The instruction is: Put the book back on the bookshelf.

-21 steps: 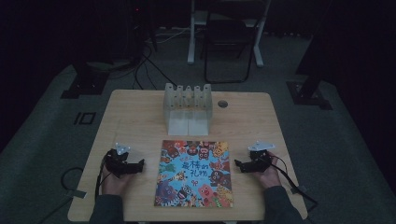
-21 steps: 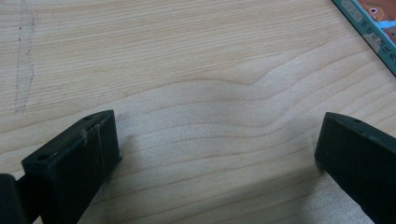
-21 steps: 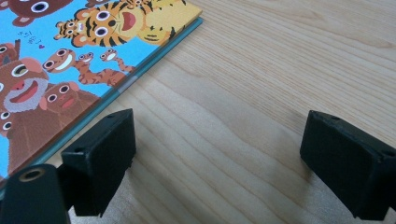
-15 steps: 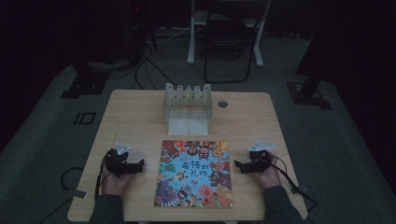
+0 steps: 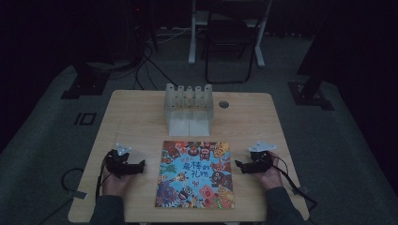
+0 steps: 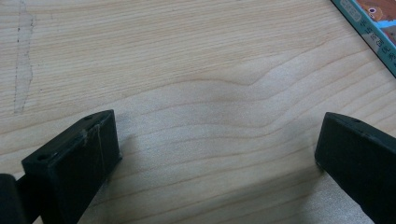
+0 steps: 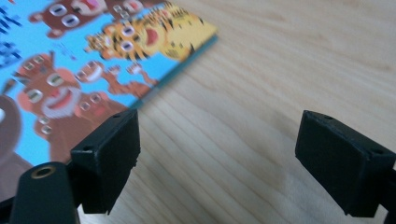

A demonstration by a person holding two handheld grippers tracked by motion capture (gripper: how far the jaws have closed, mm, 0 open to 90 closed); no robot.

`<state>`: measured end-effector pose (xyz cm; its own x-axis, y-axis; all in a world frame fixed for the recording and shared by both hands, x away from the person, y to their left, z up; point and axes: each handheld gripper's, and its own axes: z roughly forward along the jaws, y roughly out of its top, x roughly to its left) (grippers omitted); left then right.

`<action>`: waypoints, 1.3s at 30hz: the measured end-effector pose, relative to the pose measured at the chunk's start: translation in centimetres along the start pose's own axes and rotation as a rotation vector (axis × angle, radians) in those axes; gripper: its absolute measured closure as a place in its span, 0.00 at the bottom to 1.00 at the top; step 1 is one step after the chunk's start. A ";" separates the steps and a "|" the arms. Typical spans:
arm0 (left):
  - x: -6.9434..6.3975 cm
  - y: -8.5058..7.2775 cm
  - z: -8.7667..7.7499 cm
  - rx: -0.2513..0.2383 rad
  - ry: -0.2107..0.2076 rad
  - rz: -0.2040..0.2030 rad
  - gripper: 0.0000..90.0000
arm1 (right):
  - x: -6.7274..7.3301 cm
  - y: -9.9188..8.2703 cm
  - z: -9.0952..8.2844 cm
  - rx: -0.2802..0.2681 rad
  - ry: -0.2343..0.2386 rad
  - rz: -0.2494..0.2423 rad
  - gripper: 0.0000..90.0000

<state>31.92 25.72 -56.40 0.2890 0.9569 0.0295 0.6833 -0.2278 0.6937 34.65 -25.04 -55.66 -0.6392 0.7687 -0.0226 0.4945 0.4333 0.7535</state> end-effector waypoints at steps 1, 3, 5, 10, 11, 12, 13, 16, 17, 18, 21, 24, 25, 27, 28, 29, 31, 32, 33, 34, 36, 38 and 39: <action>0.0 0.0 0.0 0.000 0.000 -0.001 0.00 | 0.1 0.2 -0.1 -0.005 0.001 -0.002 0.15; 0.0 0.0 0.0 0.000 0.000 0.000 0.00 | 0.3 0.6 -0.4 -0.019 0.002 -0.006 0.15; 0.0 0.0 0.0 0.000 0.000 -0.001 0.00 | 0.4 1.0 -0.6 -0.028 0.000 -0.015 0.15; 0.0 0.0 0.0 0.000 0.000 -0.001 0.00 | 0.7 2.0 -1.1 -0.041 -0.009 -0.034 0.13; 0.0 0.0 0.0 0.000 0.000 0.000 0.00 | 0.8 2.2 -1.2 -0.044 -0.014 -0.035 0.13; 0.0 0.0 0.0 0.000 0.000 0.000 0.00 | 0.9 2.5 -1.3 -0.050 -0.014 -0.036 0.12; 0.0 0.0 0.0 0.000 0.000 0.000 0.00 | 1.0 2.8 -1.4 -0.056 -0.013 -0.037 0.12; 0.0 0.0 0.0 0.000 0.000 0.000 0.00 | 1.3 3.7 -1.5 -0.070 -0.003 -0.051 0.12; 0.0 0.0 0.0 0.000 -0.001 0.000 0.00 | 1.4 4.0 -1.5 -0.070 -0.002 -0.055 0.12; 0.0 0.0 -0.1 -0.003 -0.005 0.004 0.00 | 1.5 4.3 -1.5 -0.072 -0.002 -0.066 0.12; -0.3 -0.2 -0.6 -0.030 -0.039 0.044 0.16 | 2.0 5.3 -1.4 -0.071 -0.001 -0.088 0.12; -0.4 -0.3 -0.5 -0.035 -0.034 0.038 0.19 | 2.3 6.3 -1.2 -0.073 0.014 -0.098 0.12; -0.4 -0.3 -0.5 -0.038 -0.035 0.038 0.19 | 2.3 6.5 -1.1 -0.074 0.021 -0.103 0.12; -0.4 -0.3 -0.5 -0.041 -0.035 0.037 0.19 | 2.4 7.0 -0.7 -0.070 0.031 -0.103 0.12; -0.4 -0.3 -0.5 -0.040 -0.035 0.038 0.19 | 2.3 7.2 -0.4 -0.067 0.038 -0.107 0.12; -0.4 -0.3 -0.5 -0.040 -0.034 0.036 0.19 | 2.3 7.3 -0.1 -0.064 0.051 -0.096 0.12; -0.5 -0.3 -0.6 -0.041 -0.027 0.029 0.19 | 2.0 7.6 0.6 -0.053 0.089 -0.068 0.12; -0.6 -0.2 -0.7 -0.033 -0.026 0.028 0.21 | 1.9 7.7 1.0 -0.051 0.101 -0.055 0.12; -0.8 -0.2 -0.8 -0.025 -0.028 0.029 0.25 | 1.7 7.8 1.3 -0.049 0.111 -0.042 0.12; -0.9 -0.1 -0.8 -0.021 -0.030 0.033 0.27 | 1.5 7.9 1.7 -0.047 0.123 -0.027 0.12; -1.2 -0.1 -0.9 -0.019 -0.024 0.043 0.26 | 1.2 8.0 2.5 -0.044 0.134 -0.006 0.12; -1.7 0.0 -1.3 -0.042 -0.004 0.063 0.26 | 0.9 8.1 3.2 -0.031 0.136 0.013 0.12; -1.7 0.0 -1.3 -0.042 -0.004 0.063 0.26 | 0.9 8.1 3.2 -0.031 0.136 0.013 0.12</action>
<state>30.52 24.30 -55.53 0.3336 0.9400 0.0716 0.6348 -0.2801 0.7201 39.95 -19.32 -51.74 -0.7079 0.7023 0.0745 0.4857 0.4075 0.7733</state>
